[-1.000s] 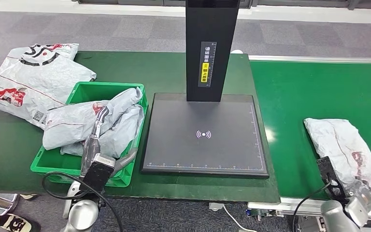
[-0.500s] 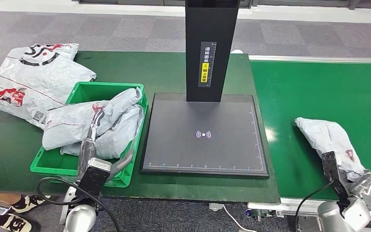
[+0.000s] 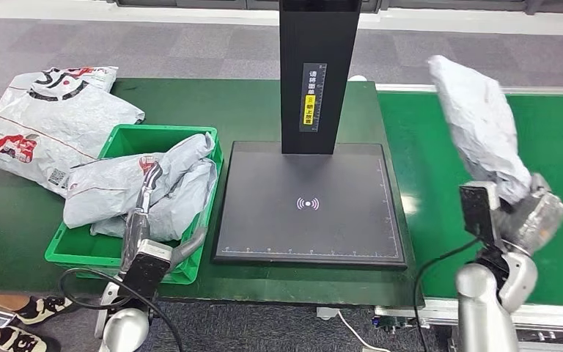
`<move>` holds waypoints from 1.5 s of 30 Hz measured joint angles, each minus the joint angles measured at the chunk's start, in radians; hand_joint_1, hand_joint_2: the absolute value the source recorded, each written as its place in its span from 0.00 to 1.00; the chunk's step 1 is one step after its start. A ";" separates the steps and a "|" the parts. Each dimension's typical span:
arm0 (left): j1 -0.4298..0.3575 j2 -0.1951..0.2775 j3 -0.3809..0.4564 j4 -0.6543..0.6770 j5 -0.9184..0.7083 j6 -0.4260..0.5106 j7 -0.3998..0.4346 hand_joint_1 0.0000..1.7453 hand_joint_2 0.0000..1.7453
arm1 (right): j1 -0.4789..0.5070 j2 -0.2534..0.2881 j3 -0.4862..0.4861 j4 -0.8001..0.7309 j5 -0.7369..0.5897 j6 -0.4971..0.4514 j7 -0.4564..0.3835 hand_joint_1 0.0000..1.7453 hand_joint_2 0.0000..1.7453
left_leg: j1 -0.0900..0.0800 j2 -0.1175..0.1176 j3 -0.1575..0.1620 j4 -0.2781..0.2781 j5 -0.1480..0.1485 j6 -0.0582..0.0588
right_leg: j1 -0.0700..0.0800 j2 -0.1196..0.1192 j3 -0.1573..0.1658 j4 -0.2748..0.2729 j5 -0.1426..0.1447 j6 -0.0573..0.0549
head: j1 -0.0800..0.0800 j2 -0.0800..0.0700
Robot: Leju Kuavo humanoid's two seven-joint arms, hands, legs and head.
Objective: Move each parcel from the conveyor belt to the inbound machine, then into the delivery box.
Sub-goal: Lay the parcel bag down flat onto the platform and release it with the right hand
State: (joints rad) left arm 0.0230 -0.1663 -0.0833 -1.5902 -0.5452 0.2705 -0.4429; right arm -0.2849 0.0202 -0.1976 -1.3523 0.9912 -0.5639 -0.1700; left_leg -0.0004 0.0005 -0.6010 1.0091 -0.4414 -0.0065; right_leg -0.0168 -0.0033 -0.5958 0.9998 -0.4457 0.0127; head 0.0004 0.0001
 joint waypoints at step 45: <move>-0.081 -0.003 -0.047 0.095 0.009 -0.001 0.014 0.00 1.00 | -0.043 0.062 0.622 0.092 0.007 -0.128 -0.123 0.00 1.00 | 0.003 0.000 0.000 0.000 0.000 -0.003 | 0.003 0.001 -0.002 0.000 0.000 -0.003 | 0.000 0.000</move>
State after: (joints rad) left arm -0.0577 -0.1690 -0.1307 -1.4954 -0.5365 0.2692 -0.4286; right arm -0.3276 0.0826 0.4242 -1.2605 0.9986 -0.6918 -0.2935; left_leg 0.0023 0.0001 -0.6015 1.0093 -0.4410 -0.0092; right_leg -0.0142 -0.0028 -0.5979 0.9996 -0.4456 0.0101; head 0.0003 0.0003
